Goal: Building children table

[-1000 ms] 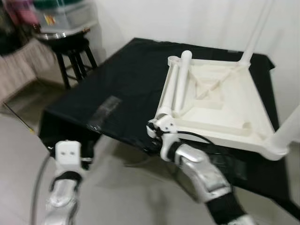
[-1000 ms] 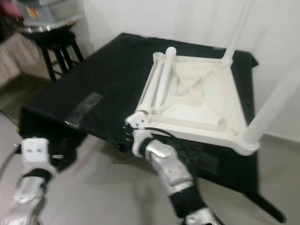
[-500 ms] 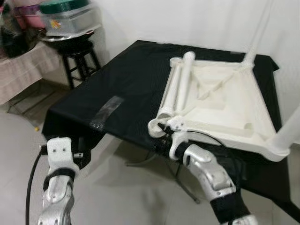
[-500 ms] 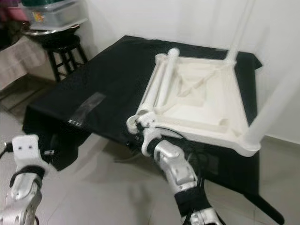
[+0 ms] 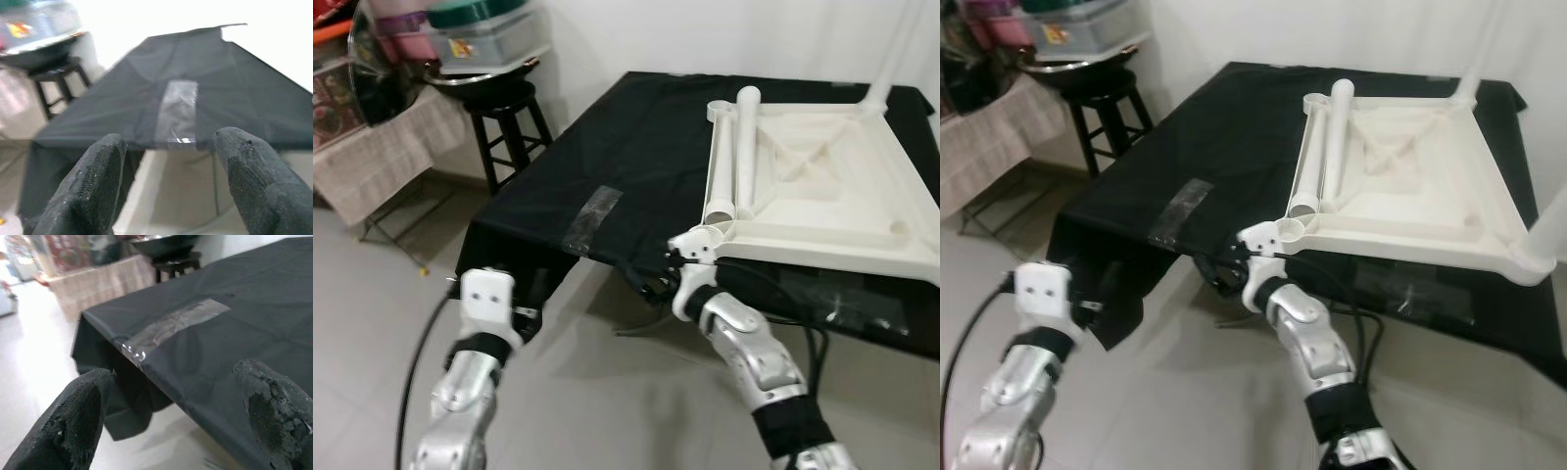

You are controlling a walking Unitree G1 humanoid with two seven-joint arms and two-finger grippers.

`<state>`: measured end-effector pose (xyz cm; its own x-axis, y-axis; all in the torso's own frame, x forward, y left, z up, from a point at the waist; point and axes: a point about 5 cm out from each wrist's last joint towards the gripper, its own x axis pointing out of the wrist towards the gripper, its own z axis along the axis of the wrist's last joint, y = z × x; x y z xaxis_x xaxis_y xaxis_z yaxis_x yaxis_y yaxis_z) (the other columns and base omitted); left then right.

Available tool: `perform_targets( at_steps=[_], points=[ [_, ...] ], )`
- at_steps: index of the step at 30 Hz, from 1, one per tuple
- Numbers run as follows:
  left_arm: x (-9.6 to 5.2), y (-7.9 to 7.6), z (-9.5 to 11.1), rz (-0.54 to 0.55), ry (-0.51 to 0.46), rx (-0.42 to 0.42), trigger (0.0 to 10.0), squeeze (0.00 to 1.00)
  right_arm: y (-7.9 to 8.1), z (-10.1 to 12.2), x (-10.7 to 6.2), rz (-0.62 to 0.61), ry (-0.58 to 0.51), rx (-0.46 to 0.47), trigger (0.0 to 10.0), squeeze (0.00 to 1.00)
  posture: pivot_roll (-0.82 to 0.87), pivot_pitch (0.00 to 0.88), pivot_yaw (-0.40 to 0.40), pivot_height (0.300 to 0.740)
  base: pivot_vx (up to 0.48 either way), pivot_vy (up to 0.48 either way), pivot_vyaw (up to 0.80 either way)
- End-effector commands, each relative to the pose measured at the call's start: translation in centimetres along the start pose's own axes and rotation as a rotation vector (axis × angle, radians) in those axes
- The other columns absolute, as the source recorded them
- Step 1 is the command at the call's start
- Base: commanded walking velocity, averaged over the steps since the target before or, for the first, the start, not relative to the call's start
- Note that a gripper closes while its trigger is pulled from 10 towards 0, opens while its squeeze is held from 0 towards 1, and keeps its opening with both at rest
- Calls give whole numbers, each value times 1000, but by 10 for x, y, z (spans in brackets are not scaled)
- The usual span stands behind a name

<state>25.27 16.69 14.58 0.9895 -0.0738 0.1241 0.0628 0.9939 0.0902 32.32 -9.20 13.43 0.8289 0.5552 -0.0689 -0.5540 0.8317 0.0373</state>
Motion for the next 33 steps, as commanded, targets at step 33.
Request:
perform_targets(
  at_steps=[33],
  points=[
    [10,0,31,-152,-136,17,10000,0,3,5,3,20,-60,-10,10000,0,-58,48,49,740,130,0,-533]
  ],
)
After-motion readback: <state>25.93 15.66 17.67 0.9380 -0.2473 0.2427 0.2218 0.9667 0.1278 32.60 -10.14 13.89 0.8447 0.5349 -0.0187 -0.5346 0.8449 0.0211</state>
